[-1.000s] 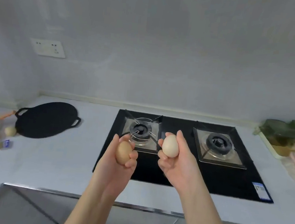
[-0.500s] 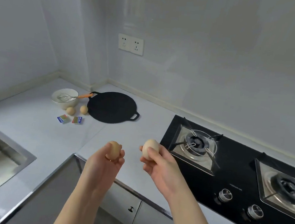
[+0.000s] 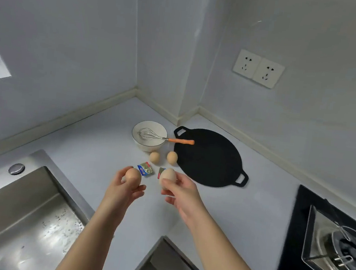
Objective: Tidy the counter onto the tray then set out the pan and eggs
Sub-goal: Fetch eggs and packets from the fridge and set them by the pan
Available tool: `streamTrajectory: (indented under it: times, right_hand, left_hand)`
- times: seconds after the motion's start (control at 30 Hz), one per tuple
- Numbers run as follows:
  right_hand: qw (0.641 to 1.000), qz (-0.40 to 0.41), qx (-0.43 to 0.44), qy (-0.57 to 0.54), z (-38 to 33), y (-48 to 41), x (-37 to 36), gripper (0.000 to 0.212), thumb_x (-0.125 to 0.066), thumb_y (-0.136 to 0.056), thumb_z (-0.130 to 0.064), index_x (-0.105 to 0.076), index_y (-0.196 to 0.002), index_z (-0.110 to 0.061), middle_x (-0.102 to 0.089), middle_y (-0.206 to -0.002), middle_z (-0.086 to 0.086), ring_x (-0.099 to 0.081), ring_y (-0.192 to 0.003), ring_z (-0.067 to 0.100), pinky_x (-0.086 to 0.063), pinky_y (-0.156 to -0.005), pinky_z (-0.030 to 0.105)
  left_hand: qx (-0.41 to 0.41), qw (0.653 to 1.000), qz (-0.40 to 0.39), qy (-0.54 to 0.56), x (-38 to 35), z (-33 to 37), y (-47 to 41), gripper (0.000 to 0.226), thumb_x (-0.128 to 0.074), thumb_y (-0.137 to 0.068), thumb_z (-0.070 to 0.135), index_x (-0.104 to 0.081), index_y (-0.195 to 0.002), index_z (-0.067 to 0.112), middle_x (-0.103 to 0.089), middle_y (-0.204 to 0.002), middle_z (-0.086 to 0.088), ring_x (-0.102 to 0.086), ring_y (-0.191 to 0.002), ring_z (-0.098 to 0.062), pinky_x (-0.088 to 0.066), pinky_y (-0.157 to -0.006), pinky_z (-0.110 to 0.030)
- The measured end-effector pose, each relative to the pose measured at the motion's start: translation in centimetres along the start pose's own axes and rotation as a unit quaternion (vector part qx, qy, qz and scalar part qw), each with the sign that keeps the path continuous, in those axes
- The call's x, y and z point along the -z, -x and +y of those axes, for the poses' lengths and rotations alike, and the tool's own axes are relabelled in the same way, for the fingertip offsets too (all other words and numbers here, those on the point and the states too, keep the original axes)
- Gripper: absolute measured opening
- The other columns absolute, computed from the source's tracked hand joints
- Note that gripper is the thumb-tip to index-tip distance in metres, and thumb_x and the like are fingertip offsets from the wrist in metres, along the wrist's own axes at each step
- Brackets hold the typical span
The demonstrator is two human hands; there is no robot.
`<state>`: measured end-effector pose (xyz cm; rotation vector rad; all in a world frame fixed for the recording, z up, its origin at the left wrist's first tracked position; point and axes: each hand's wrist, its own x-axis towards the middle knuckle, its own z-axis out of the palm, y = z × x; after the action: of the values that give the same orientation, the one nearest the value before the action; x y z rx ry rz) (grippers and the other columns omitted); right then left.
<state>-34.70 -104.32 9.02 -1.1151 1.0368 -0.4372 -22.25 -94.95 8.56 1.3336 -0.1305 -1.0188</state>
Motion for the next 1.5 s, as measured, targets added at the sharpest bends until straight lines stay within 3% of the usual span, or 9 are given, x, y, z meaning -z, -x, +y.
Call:
streamTrajectory:
  times: [0.1,0.2,0.37,0.5,0.6,0.73,1.0,1.33,1.5]
  right_hand:
    - [0.998,0.008,-0.020,0.060,0.5,-5.6,-4.3,0.026,-0.064,-0.084,-0.015,-0.063,-0.110,-0.018,-0.067,-0.093,0.000,-0.061,-0.068,0.010,-0.046,-0.058,0.020]
    - [0.993,0.030,-0.024,0.110,1.1,-10.0,-7.5,0.032,-0.065,-0.080,-0.020,-0.061,-0.111,-0.017,-0.067,-0.093,0.002,-0.060,-0.064,0.010,-0.044,-0.056,0.021]
    - [0.977,0.045,0.003,0.208,2.2,-16.1,-11.0,0.029,-0.066,-0.079,-0.020,-0.053,-0.104,-0.026,-0.064,-0.096,0.000,-0.065,-0.079,0.024,-0.055,-0.068,0.033]
    - [0.957,0.053,0.013,0.284,2.9,-18.6,-11.5,0.032,-0.062,-0.080,-0.023,-0.050,-0.109,-0.030,-0.057,-0.084,-0.011,-0.065,-0.057,0.022,-0.059,-0.062,0.038]
    - [0.928,0.067,0.033,0.365,4.1,-19.8,-11.4,0.038,-0.061,-0.073,-0.038,-0.050,-0.110,-0.035,-0.065,-0.099,-0.002,-0.068,-0.081,0.029,-0.058,-0.068,0.046]
    - [0.896,0.089,0.064,0.430,3.8,-19.5,-11.1,0.042,-0.067,-0.081,-0.035,-0.055,-0.119,-0.021,-0.065,-0.112,0.003,-0.061,-0.101,0.028,-0.051,-0.076,0.034]
    - [0.867,0.108,0.087,0.479,4.0,-19.9,-10.4,0.040,-0.062,-0.086,-0.036,-0.055,-0.122,-0.017,-0.062,-0.117,0.005,-0.057,-0.108,0.025,-0.045,-0.075,0.032]
    - [0.881,0.121,0.130,0.438,3.8,-19.1,-9.8,0.038,-0.065,-0.086,-0.027,-0.059,-0.123,-0.018,-0.062,-0.117,0.004,-0.058,-0.107,0.023,-0.046,-0.082,0.032]
    - [0.880,0.112,0.140,0.439,3.5,-17.6,-8.5,0.034,-0.063,-0.088,-0.025,-0.059,-0.121,-0.018,-0.060,-0.113,0.001,-0.058,-0.103,0.020,-0.045,-0.078,0.030]
  left_hand:
    - [-0.013,0.998,0.026,-0.058,2.3,0.8,-5.4,0.031,-0.056,-0.094,0.011,-0.050,-0.124,0.015,-0.060,-0.112,-0.011,-0.069,-0.088,-0.028,-0.059,-0.065,-0.023]
    - [-0.035,0.979,0.049,-0.193,4.0,0.5,-9.8,0.035,-0.058,-0.091,0.014,-0.054,-0.126,0.016,-0.062,-0.113,-0.013,-0.063,-0.085,-0.020,-0.053,-0.066,-0.028]
    - [-0.037,0.959,0.093,-0.264,6.2,0.5,-15.2,0.034,-0.062,-0.086,0.023,-0.058,-0.120,0.025,-0.063,-0.111,-0.004,-0.060,-0.092,-0.020,-0.047,-0.071,-0.030]
    - [-0.034,0.950,0.107,-0.292,6.6,0.4,-17.8,0.031,-0.061,-0.085,0.026,-0.059,-0.116,0.026,-0.062,-0.108,-0.003,-0.062,-0.095,-0.022,-0.051,-0.076,-0.030]
    - [-0.038,0.941,0.113,-0.316,6.6,0.2,-18.9,0.026,-0.059,-0.087,0.026,-0.059,-0.113,0.026,-0.060,-0.103,0.001,-0.058,-0.092,-0.016,-0.045,-0.078,-0.026]
    - [-0.050,0.929,0.106,-0.351,6.3,-0.3,-19.5,0.031,-0.059,-0.085,0.023,-0.058,-0.117,0.024,-0.059,-0.094,0.009,-0.061,-0.084,-0.015,-0.045,-0.066,-0.023]
    - [-0.065,0.902,0.065,-0.422,5.0,-1.1,-20.4,0.040,-0.061,-0.084,0.021,-0.057,-0.123,0.020,-0.057,-0.116,-0.005,-0.052,-0.096,-0.017,-0.036,-0.079,-0.024]
    - [-0.064,0.897,0.061,-0.433,4.8,-1.8,-20.2,0.057,-0.064,-0.085,0.019,-0.046,-0.139,0.015,-0.051,-0.133,-0.010,-0.048,-0.122,-0.024,-0.034,-0.093,-0.025]
    - [-0.062,0.902,0.069,-0.422,4.6,-1.8,-19.3,0.066,-0.065,-0.085,0.015,-0.037,-0.145,0.013,-0.047,-0.137,-0.011,-0.047,-0.124,-0.025,-0.035,-0.098,-0.028]
